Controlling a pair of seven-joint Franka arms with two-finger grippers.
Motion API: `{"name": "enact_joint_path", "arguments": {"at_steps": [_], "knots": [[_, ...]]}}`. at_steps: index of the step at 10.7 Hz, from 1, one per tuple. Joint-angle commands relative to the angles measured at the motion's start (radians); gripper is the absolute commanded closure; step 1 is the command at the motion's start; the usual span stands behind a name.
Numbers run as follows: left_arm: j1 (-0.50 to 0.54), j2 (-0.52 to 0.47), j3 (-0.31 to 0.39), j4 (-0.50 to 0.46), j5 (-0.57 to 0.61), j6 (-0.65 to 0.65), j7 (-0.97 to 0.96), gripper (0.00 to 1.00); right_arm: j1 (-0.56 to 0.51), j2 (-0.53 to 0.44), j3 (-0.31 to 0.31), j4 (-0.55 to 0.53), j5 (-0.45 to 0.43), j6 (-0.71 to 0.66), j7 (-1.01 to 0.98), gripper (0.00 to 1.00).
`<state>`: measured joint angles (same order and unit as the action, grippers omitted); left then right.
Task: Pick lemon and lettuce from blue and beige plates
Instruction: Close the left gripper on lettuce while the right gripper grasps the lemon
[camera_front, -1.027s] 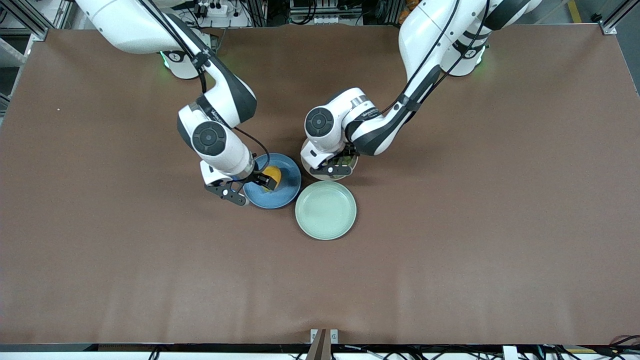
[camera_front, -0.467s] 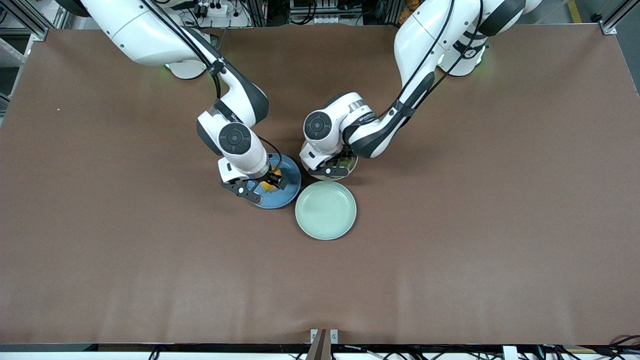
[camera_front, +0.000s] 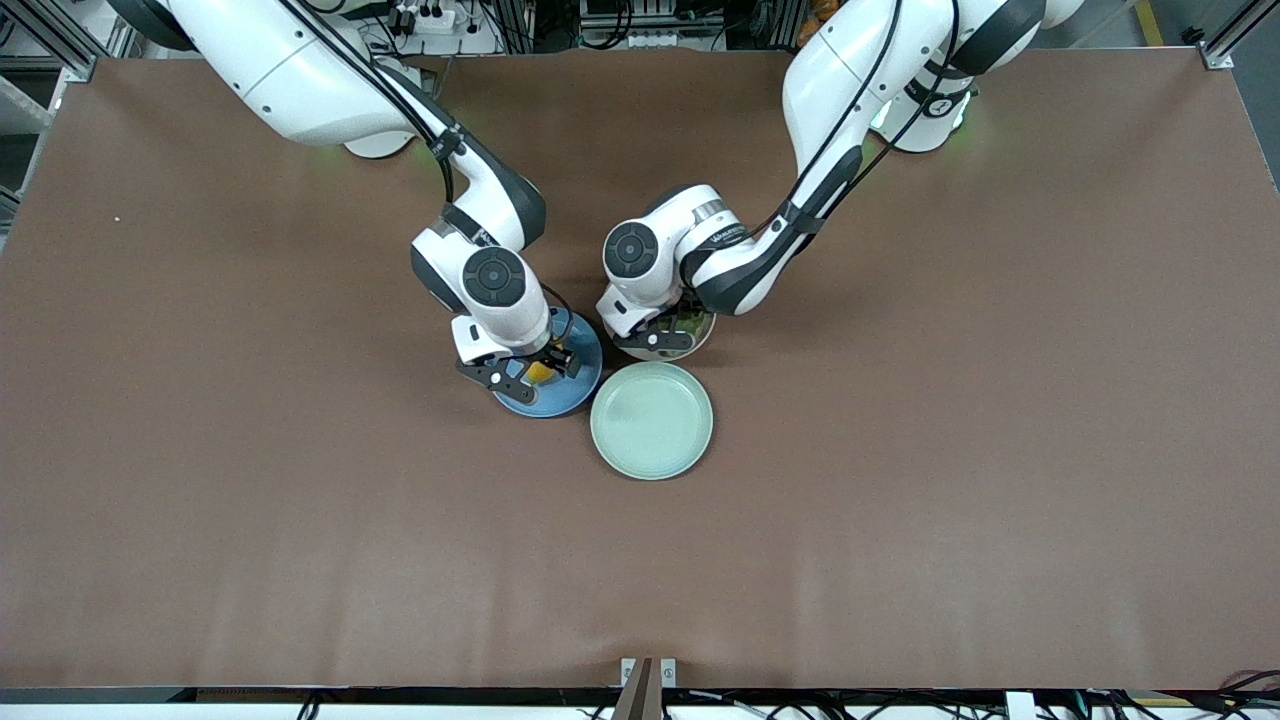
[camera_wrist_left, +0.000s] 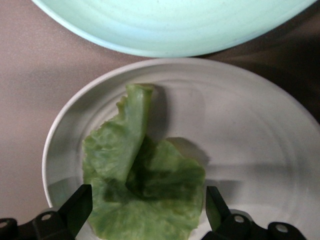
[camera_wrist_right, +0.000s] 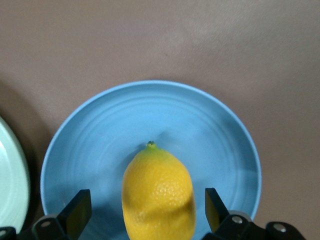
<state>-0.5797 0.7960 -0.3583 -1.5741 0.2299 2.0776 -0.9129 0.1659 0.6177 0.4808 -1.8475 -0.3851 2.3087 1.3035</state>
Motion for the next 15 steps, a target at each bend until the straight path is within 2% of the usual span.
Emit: {"name": "enact_joint_path", "arguments": {"at_steps": [1, 4, 5, 7, 8, 9, 10, 14, 15], "knots": [[-0.011, 0.011, 0.007, 0.016, 0.034, 0.004, -0.029, 0.00, 0.003, 0.028, 0.015, -0.022, -0.093, 0.032, 0.097, 0.00], [-0.011, 0.015, 0.007, 0.016, 0.040, 0.004, -0.030, 0.00, 0.010, 0.050, 0.016, -0.024, -0.132, 0.032, 0.126, 0.00], [-0.011, 0.015, 0.005, 0.016, 0.040, 0.004, -0.038, 0.07, 0.012, 0.054, 0.016, -0.024, -0.135, 0.032, 0.129, 0.00], [-0.011, 0.014, 0.005, 0.017, 0.039, 0.004, -0.060, 0.47, 0.014, 0.065, 0.016, -0.024, -0.172, 0.034, 0.164, 0.00], [-0.011, 0.014, 0.005, 0.019, 0.037, 0.004, -0.069, 0.70, 0.014, 0.079, 0.016, -0.022, -0.195, 0.034, 0.175, 0.02], [-0.011, 0.014, 0.005, 0.019, 0.035, 0.004, -0.090, 0.88, 0.014, 0.080, 0.016, -0.022, -0.207, 0.034, 0.178, 0.10], [-0.011, 0.014, 0.005, 0.020, 0.032, 0.004, -0.102, 0.98, 0.014, 0.080, 0.016, -0.022, -0.207, 0.034, 0.175, 0.24], [-0.032, 0.014, 0.005, 0.022, 0.034, 0.004, -0.167, 1.00, 0.004, 0.077, 0.033, -0.015, -0.207, 0.025, 0.165, 0.92], [-0.034, 0.014, 0.005, 0.023, 0.034, 0.004, -0.178, 1.00, 0.003, 0.071, 0.042, -0.013, -0.206, 0.018, 0.160, 1.00]]}}
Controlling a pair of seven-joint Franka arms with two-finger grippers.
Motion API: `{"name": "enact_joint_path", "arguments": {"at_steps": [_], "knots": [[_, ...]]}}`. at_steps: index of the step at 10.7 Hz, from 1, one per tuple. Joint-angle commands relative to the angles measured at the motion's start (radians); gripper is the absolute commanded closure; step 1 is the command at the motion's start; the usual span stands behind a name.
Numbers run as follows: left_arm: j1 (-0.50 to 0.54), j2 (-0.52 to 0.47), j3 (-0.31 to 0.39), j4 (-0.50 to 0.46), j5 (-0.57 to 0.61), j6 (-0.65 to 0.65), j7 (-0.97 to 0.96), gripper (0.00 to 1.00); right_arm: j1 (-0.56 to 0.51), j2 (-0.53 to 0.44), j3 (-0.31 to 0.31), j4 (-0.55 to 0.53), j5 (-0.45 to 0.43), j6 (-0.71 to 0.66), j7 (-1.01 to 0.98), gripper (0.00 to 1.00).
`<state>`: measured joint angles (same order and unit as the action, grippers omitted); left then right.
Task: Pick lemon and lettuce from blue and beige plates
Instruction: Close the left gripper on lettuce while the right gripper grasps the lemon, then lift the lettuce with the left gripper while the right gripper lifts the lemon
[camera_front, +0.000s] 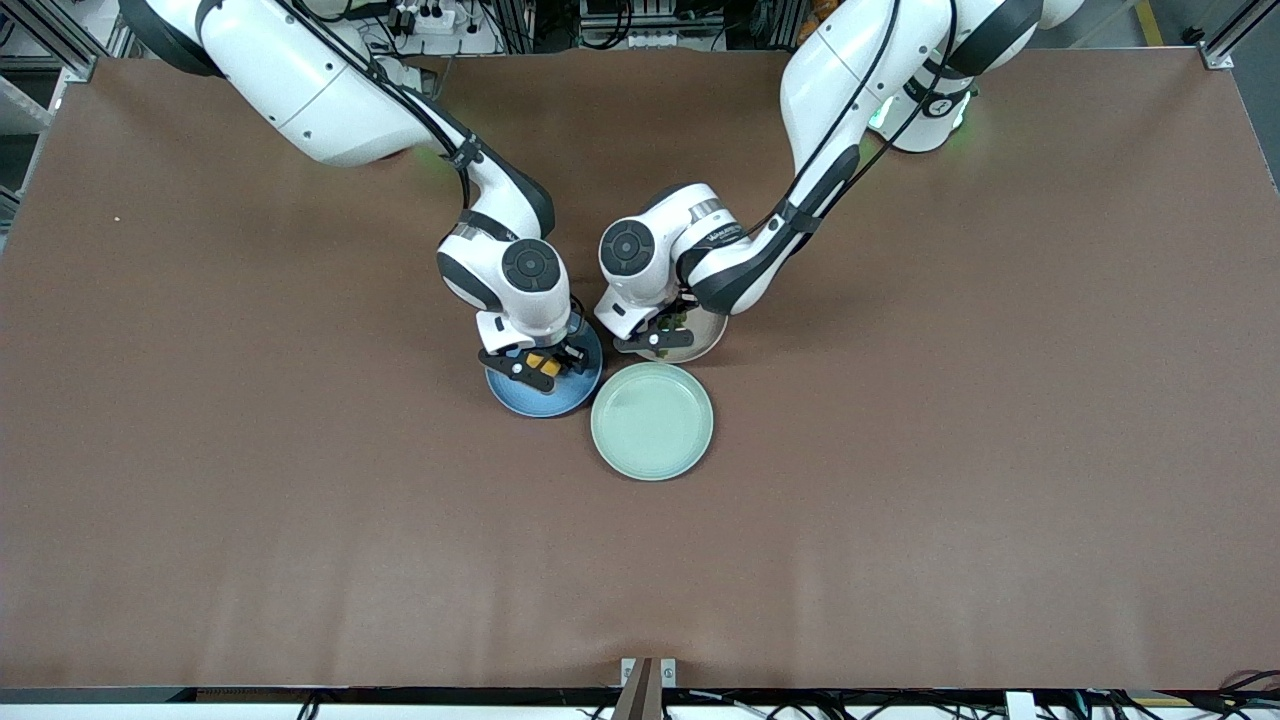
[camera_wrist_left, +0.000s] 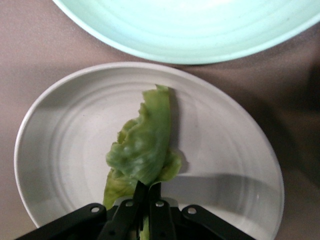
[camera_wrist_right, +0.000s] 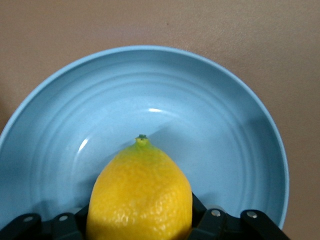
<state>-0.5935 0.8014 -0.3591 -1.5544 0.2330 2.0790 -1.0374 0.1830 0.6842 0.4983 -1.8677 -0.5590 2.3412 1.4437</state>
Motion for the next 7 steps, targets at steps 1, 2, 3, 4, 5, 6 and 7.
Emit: {"name": "enact_joint_path", "arguments": {"at_steps": [1, 2, 3, 4, 5, 6, 7], "knots": [[-0.025, 0.009, 0.006, 0.004, 0.031, 0.003, -0.059, 1.00, -0.023, -0.005, 0.032, 0.018, -0.032, -0.052, 0.009, 1.00], [-0.032, 0.007, 0.006, 0.007, 0.029, 0.003, -0.073, 1.00, -0.031, -0.026, 0.043, 0.031, -0.016, -0.110, -0.035, 1.00], [-0.032, 0.007, 0.006, 0.007, 0.028, 0.003, -0.082, 1.00, -0.037, -0.070, 0.040, 0.022, 0.037, -0.123, -0.095, 1.00], [-0.032, 0.004, 0.006, 0.007, 0.025, 0.003, -0.085, 1.00, -0.039, -0.107, 0.033, 0.021, 0.115, -0.129, -0.179, 1.00], [-0.032, -0.001, 0.006, 0.008, 0.023, 0.003, -0.092, 1.00, -0.062, -0.141, 0.026, 0.021, 0.164, -0.166, -0.246, 1.00], [-0.029, -0.008, 0.006, 0.008, 0.023, 0.003, -0.093, 1.00, -0.075, -0.172, 0.017, 0.021, 0.192, -0.189, -0.300, 1.00], [-0.025, -0.027, 0.006, 0.008, 0.026, 0.003, -0.089, 1.00, -0.082, -0.198, -0.006, 0.010, 0.224, -0.189, -0.359, 1.00]]}}
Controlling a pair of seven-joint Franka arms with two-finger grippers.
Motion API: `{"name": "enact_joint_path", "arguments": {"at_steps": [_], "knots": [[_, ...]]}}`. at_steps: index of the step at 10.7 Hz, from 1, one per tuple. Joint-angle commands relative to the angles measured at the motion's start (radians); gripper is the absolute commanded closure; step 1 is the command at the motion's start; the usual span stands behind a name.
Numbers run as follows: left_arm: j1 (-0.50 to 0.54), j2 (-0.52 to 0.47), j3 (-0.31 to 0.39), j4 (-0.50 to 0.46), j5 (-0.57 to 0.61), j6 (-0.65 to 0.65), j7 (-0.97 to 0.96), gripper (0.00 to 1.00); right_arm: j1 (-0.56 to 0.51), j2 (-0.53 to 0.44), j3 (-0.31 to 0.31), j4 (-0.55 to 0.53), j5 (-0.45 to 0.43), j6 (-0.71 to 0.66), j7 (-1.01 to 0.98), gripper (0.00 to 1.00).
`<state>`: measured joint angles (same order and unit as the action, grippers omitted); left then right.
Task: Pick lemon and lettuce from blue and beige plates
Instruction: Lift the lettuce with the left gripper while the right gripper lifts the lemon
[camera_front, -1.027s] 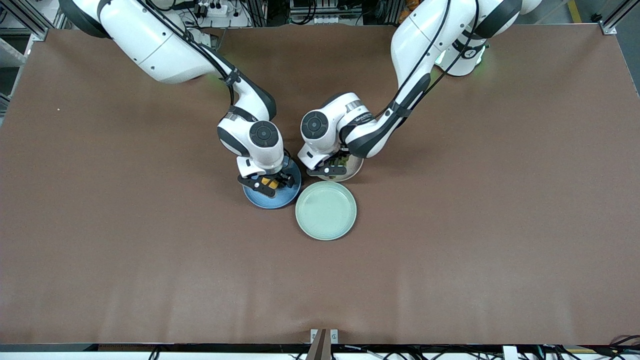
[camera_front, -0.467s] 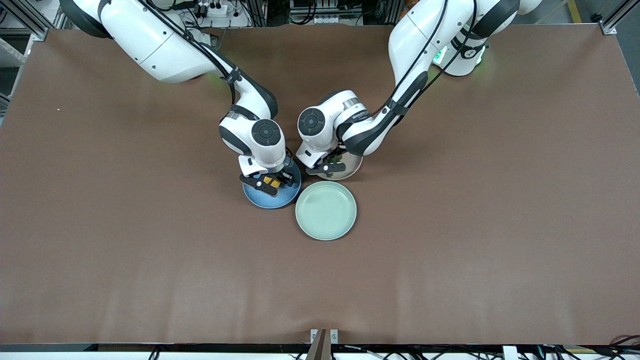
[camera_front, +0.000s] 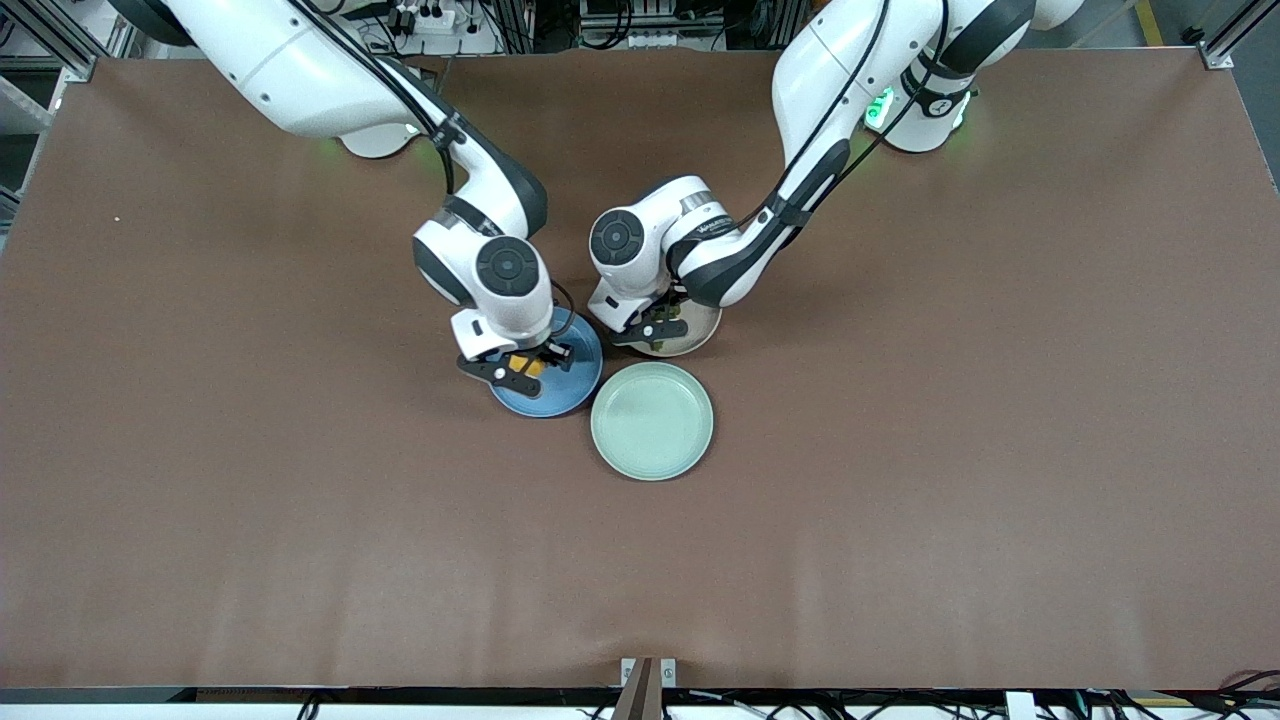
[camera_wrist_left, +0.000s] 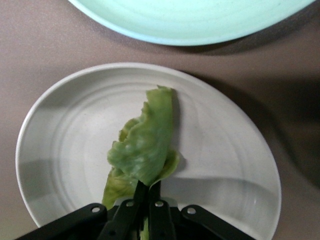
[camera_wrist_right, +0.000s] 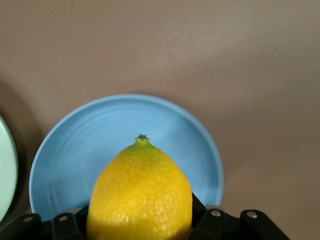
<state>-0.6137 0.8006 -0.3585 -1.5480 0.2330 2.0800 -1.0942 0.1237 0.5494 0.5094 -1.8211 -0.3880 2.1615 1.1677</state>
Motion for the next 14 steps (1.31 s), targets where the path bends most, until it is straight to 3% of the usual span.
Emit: {"name": "enact_joint_path", "arguments": {"at_steps": [1, 4, 7, 8, 11, 14], "knots": [[0.002, -0.038, 0.004, 0.003, 0.026, 0.000, -0.033, 1.00, -0.035, -0.094, -0.041, -0.052, 0.087, -0.011, -0.151, 1.00], [0.017, -0.093, 0.006, 0.003, 0.025, -0.006, -0.026, 1.00, -0.065, -0.204, -0.150, -0.144, 0.190, -0.011, -0.406, 1.00], [0.055, -0.127, 0.006, 0.003, 0.028, -0.008, -0.026, 1.00, -0.081, -0.266, -0.248, -0.173, 0.212, -0.061, -0.627, 1.00], [0.081, -0.144, 0.006, 0.002, 0.031, -0.008, -0.024, 1.00, -0.108, -0.278, -0.256, -0.187, 0.221, -0.063, -0.702, 1.00], [0.185, -0.185, 0.006, 0.000, 0.037, -0.009, 0.008, 1.00, -0.114, -0.333, -0.392, -0.233, 0.267, -0.061, -0.967, 1.00], [0.302, -0.210, 0.006, 0.000, 0.037, -0.011, 0.167, 1.00, -0.130, -0.339, -0.477, -0.268, 0.299, -0.037, -1.172, 1.00]]}}
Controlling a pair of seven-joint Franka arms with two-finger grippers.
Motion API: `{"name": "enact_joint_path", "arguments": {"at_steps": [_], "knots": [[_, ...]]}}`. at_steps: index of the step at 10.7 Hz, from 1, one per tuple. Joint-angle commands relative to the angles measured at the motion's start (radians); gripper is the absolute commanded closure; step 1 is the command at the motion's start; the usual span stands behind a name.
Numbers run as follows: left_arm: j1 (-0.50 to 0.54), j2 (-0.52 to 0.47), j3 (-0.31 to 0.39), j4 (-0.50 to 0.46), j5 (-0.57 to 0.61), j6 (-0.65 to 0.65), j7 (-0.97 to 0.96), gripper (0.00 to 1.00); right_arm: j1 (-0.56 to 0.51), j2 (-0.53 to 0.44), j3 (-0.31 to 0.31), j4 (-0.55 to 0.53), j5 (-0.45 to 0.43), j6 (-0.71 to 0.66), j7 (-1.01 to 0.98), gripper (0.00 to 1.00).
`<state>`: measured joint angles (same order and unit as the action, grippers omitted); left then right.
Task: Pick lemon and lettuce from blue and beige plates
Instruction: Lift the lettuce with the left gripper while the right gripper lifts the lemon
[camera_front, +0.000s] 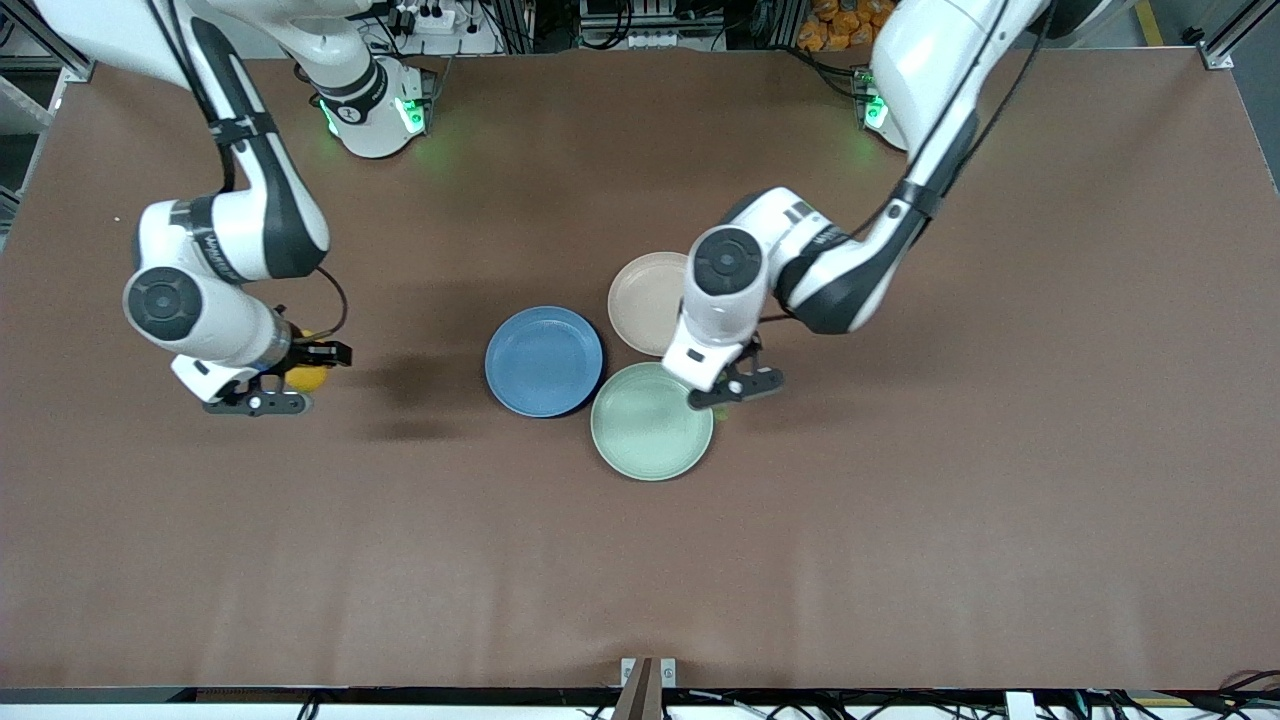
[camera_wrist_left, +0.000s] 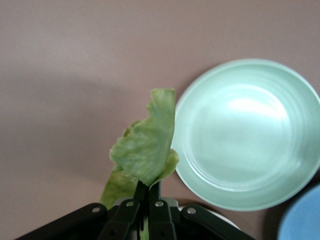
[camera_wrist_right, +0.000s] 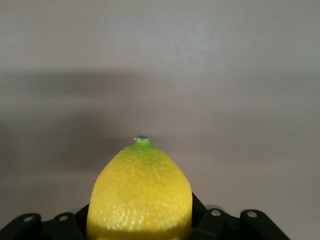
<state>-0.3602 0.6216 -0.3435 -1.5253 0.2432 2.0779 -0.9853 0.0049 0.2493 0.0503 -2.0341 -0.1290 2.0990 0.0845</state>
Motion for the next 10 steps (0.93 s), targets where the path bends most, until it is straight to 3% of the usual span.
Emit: {"name": "enact_joint_path", "arguments": {"at_steps": [1, 3, 10], "knots": [[0.084, -0.031, -0.009, -0.022, 0.027, -0.009, 0.113, 1.00, -0.020, -0.030, -0.029, -0.073, 0.049, 0.057, -0.163, 1.00], [0.156, -0.026, -0.009, -0.027, 0.028, -0.009, 0.242, 1.00, -0.025, -0.028, -0.053, -0.129, 0.063, 0.130, -0.280, 1.00], [0.346, 0.021, -0.003, -0.022, 0.076, 0.004, 0.611, 1.00, -0.058, 0.053, -0.055, -0.219, 0.063, 0.340, -0.285, 1.00]]}}
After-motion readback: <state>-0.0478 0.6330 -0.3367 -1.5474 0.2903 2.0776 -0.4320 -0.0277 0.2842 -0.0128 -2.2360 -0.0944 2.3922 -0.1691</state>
